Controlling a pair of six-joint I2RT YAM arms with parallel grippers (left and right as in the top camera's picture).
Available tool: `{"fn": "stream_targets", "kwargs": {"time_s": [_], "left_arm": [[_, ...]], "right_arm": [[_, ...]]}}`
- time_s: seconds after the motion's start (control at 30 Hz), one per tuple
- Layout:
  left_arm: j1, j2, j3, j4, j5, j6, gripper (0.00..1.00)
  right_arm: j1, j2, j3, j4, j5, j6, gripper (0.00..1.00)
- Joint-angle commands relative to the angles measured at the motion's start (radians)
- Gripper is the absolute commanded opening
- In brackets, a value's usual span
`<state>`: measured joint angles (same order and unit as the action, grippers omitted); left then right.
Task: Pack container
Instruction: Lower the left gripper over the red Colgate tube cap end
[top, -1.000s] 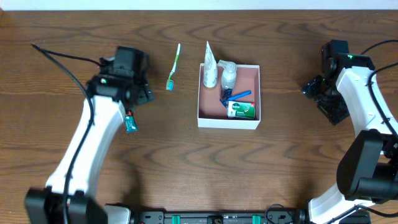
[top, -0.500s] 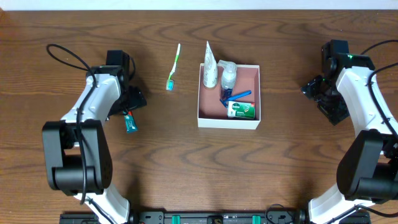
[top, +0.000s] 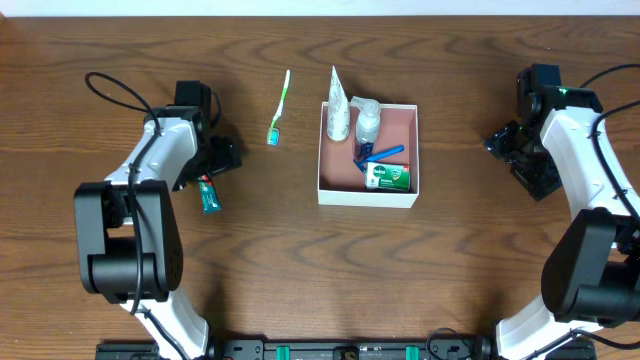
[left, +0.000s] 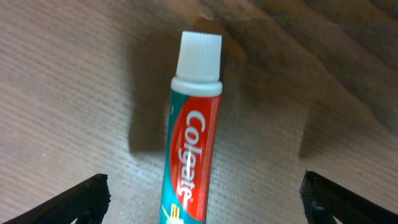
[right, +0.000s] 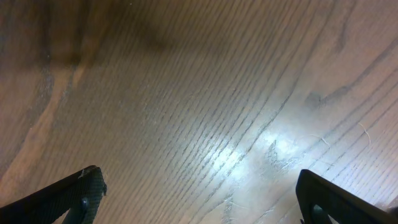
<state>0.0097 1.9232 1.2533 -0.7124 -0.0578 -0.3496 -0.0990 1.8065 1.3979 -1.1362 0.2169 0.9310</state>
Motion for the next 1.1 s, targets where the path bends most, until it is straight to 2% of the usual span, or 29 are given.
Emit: {"fn": "stream_targets", "kwargs": {"time_s": [0.0, 1.07], "left_arm": [[0.0, 0.018, -0.009, 0.006, 0.002, 0.019, 0.98], [0.052, 0.018, -0.022, 0.03, 0.05, 0.095, 0.99]], "right_arm": [[-0.006, 0.008, 0.007, -0.001, 0.011, -0.004, 0.99], [-0.006, 0.008, 0.007, -0.001, 0.011, -0.004, 0.99]]}}
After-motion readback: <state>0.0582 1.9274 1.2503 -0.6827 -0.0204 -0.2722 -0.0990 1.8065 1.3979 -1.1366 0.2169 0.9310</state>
